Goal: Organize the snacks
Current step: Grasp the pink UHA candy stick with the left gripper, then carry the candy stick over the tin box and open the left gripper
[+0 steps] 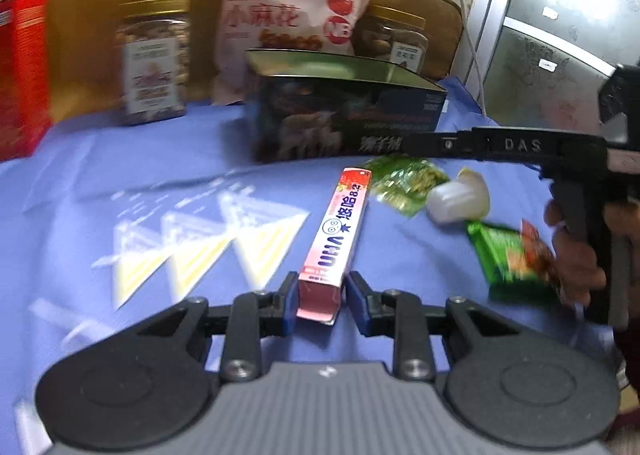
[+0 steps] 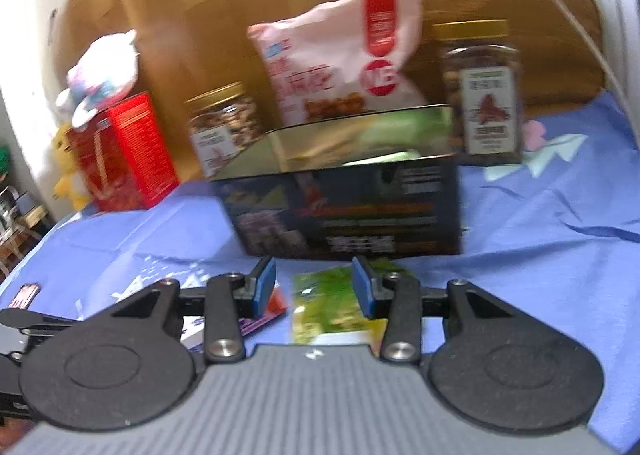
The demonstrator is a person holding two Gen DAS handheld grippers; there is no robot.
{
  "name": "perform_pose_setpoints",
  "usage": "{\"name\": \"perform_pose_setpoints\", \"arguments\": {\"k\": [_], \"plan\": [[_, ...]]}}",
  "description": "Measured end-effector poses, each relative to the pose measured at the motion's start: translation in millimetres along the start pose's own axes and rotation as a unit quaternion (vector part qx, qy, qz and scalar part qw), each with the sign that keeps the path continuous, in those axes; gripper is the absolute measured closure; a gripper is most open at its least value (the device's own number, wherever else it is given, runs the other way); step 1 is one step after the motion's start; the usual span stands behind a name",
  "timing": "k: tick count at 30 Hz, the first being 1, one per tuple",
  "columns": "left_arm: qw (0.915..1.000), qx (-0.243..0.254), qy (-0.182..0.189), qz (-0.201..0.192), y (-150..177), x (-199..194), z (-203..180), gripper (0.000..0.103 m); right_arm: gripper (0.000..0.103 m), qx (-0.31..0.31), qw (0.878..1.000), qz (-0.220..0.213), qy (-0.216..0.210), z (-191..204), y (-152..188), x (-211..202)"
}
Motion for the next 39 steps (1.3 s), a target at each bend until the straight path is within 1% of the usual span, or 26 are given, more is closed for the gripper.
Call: {"name": "perform_pose_setpoints", "arguments": {"k": [2,6,11,15,17,19,22,23,24,25,26,27,29,31,32,33,35,39], "plan": [[0.9999,-0.006,-0.01,-0.004,12,-16,12,0.077,0.058,-0.011,1.0,0.01,-0.017,12,1,3],[0.9995,-0.009,-0.026,-0.011,25,-36,29,0.075,0.058,-0.037,0.997,0.033,-0.055,38,5,14],[0.999,0.004,-0.043,-0.014,31,-42,34,0.074,0.055,-0.042,0.993,0.056,-0.096,65,5,32],[0.9986,0.01,-0.049,-0.018,34,-41,31,0.074,0.054,-0.035,0.99,0.077,-0.117,77,1,51],[0.9985,0.006,-0.05,-0.018,36,-41,33,0.071,0.054,-0.034,0.987,0.093,-0.126,81,1,61],[0.998,-0.002,-0.06,-0.02,36,-42,36,0.064,0.054,-0.036,0.985,0.113,-0.128,84,6,67],[0.9973,-0.023,-0.067,-0.02,37,-45,46,0.062,0.056,-0.036,0.984,0.114,-0.134,82,10,58],[0.9966,-0.033,-0.072,-0.023,36,-46,50,0.062,0.059,-0.035,0.983,0.114,-0.14,80,11,53],[0.9957,-0.042,-0.078,-0.026,36,-48,54,0.056,0.061,-0.033,0.982,0.115,-0.148,78,12,47],[0.9942,-0.055,-0.088,-0.029,34,-50,59,0.048,0.061,-0.031,0.98,0.12,-0.156,76,14,42],[0.9923,-0.071,-0.097,-0.031,33,-51,64,0.046,0.061,-0.032,0.978,0.124,-0.167,75,18,36],[0.9912,-0.085,-0.095,-0.033,32,-52,69,0.046,0.059,-0.038,0.976,0.127,-0.175,78,22,33],[0.9904,-0.11,-0.076,-0.035,31,-54,79,0.045,0.059,-0.064,0.971,0.13,-0.188,83,31,21],[0.9899,-0.119,-0.067,-0.039,31,-57,81,0.039,0.059,-0.09,0.972,0.117,-0.184,86,37,10],[0.9895,-0.12,-0.067,-0.043,32,-59,81,0.036,0.056,-0.104,0.972,0.11,-0.179,87,40,5],[0.9889,-0.122,-0.069,-0.049,32,-63,81,0.029,0.05,-0.113,0.973,0.106,-0.172,90,40,4],[0.9871,-0.13,-0.069,-0.063,31,-70,83,0.028,0.046,-0.126,0.973,0.1,-0.164,91,42,2],[0.9812,-0.162,-0.056,-0.089,24,-83,99,0.028,0.046,-0.136,0.972,0.109,-0.16,90,47,6]]}}
Point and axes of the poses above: each gripper's, at about its wrist camera, not at the fingertips, and x roughly the way its jaws point, z to its left, y to its underside, the point moved 1 cm from there along x, roughly the way its jaws point, and after that the axes turned 5 degrees about z, right-handed, at the moved point
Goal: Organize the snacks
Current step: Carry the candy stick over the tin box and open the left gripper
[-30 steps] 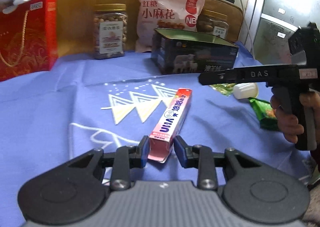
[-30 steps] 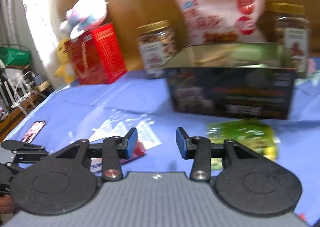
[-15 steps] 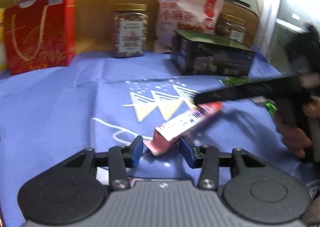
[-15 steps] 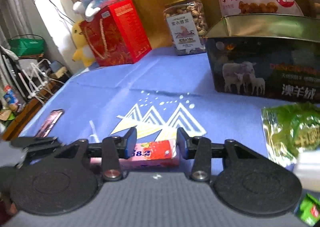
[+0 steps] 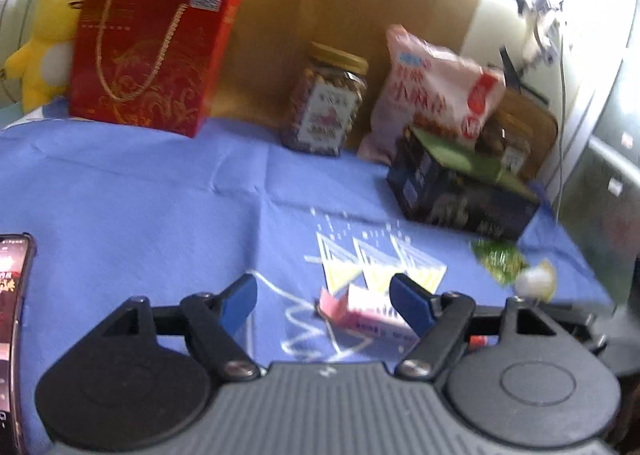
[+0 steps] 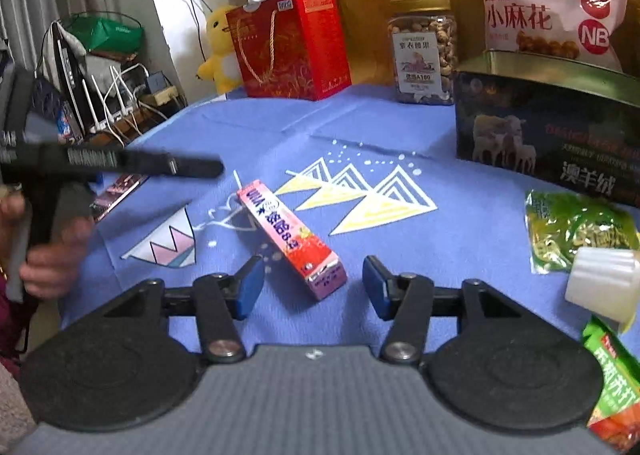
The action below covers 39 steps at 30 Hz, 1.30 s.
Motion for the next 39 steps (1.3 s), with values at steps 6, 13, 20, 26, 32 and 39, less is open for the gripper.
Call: {"name": "perform_pose_setpoints", "arguments": {"k": [6,13,20,26,32,39], "plan": [[0.9996,-0.022,0.015,0.009,-6,9,7,0.028,0.044,-0.027,0.999,0.003,0.017,7,1,7],[0.998,0.003,0.046,0.042,4,31,-19,0.029,0.044,-0.078,0.996,0.0,0.049,21,6,12],[0.9971,0.019,0.047,0.056,17,42,-34,0.033,0.053,-0.083,0.994,-0.01,0.064,23,9,13],[0.9956,0.031,0.078,0.043,11,36,-47,0.038,0.064,-0.089,0.993,-0.029,0.074,24,8,7],[0.9943,0.058,0.084,0.031,-12,42,-70,0.04,0.065,-0.092,0.989,-0.06,0.103,21,0,-5],[0.989,0.109,0.1,0.001,-45,51,-108,0.04,0.065,-0.106,0.976,-0.104,0.158,4,-15,-26]]}}
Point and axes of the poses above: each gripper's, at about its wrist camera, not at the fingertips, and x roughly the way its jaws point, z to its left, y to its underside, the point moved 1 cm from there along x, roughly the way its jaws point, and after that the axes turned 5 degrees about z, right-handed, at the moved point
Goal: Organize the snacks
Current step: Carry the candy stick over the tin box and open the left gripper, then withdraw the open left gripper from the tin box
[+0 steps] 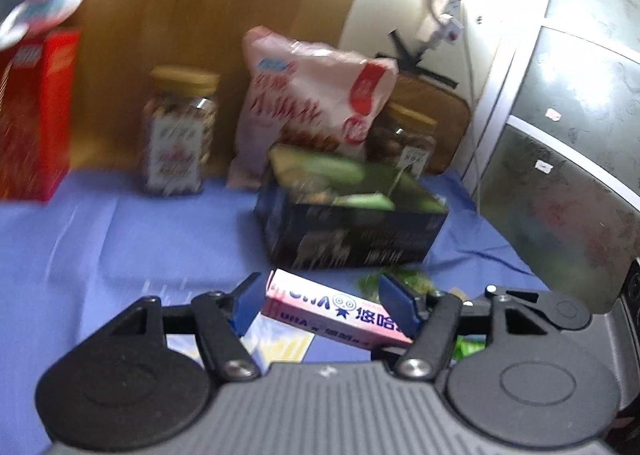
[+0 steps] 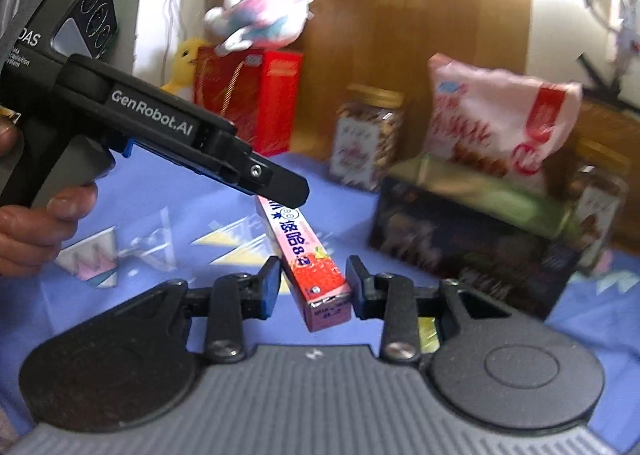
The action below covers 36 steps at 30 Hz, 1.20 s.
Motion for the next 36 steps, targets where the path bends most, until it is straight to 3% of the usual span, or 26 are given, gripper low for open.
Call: {"name": "perform_pose_setpoints", "arguments": {"k": [7,15,16,20,25,36], "plan": [[0.9988,0.037,0.01,-0.03,-52,38,-23,0.04,0.065,-0.012,0.997,-0.032,0.065,-43,-20,7],[0.9989,0.032,0.024,-0.026,-91,94,-22,0.04,0.065,-0.02,0.992,-0.037,0.122,-82,-33,37],[0.999,0.028,0.027,-0.02,-92,100,-21,0.04,0.065,-0.018,0.99,-0.038,0.135,-86,-34,43],[0.9982,0.052,-0.02,-0.024,-85,115,-24,0.04,0.064,0.008,0.986,-0.044,0.161,-99,-36,55],[0.9988,0.041,-0.023,-0.017,-76,113,-18,0.04,0.065,0.02,0.985,-0.04,0.164,-104,-33,54],[0.9976,0.054,-0.039,-0.02,-39,68,-36,0.038,0.065,0.078,0.984,-0.048,0.15,-97,-15,6]]}}
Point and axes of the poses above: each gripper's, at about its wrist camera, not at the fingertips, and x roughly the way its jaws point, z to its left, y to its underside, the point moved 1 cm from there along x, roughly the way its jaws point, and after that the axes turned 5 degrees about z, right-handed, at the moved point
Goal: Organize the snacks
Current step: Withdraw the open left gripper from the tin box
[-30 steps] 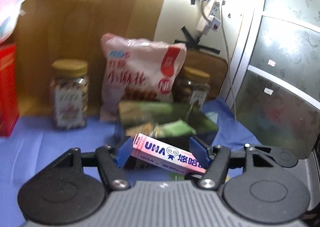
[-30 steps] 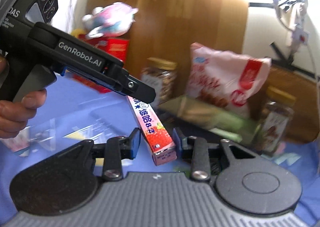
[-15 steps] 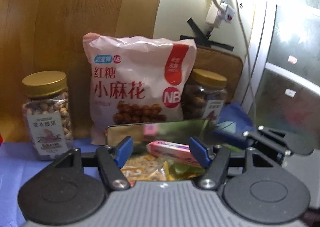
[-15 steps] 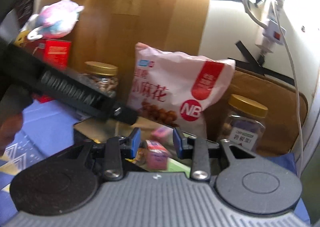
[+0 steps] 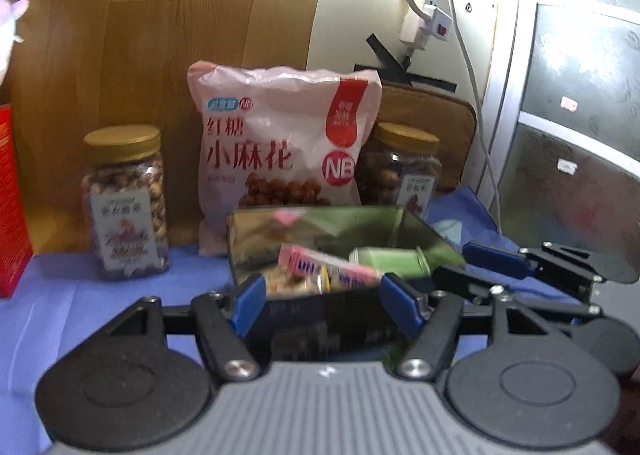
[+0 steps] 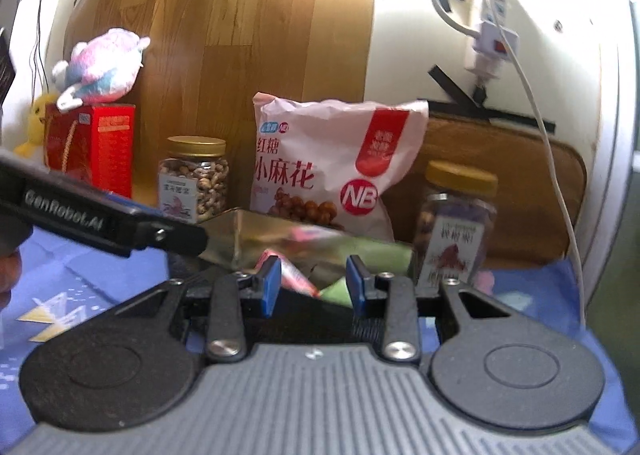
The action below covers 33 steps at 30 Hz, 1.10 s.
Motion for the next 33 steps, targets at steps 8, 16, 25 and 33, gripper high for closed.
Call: {"name": "perform_pose_setpoints", "arguments": {"k": [8,16,25,33], "plan": [[0.9976,-0.02,-0.039,0.053,47,-17,4,0.037,0.064,0.051,0.997,0.051,-0.035,11,33,-27],[0.9884,-0.059,-0.095,0.102,82,-19,20,0.037,0.064,0.067,0.993,0.087,-0.046,28,55,-38],[0.9856,-0.054,-0.128,0.097,97,-28,23,0.035,0.064,0.057,0.993,0.088,-0.048,41,59,-49],[0.9855,-0.027,-0.143,0.087,104,-29,18,0.032,0.064,0.042,0.992,0.102,-0.058,59,65,-48]]}}
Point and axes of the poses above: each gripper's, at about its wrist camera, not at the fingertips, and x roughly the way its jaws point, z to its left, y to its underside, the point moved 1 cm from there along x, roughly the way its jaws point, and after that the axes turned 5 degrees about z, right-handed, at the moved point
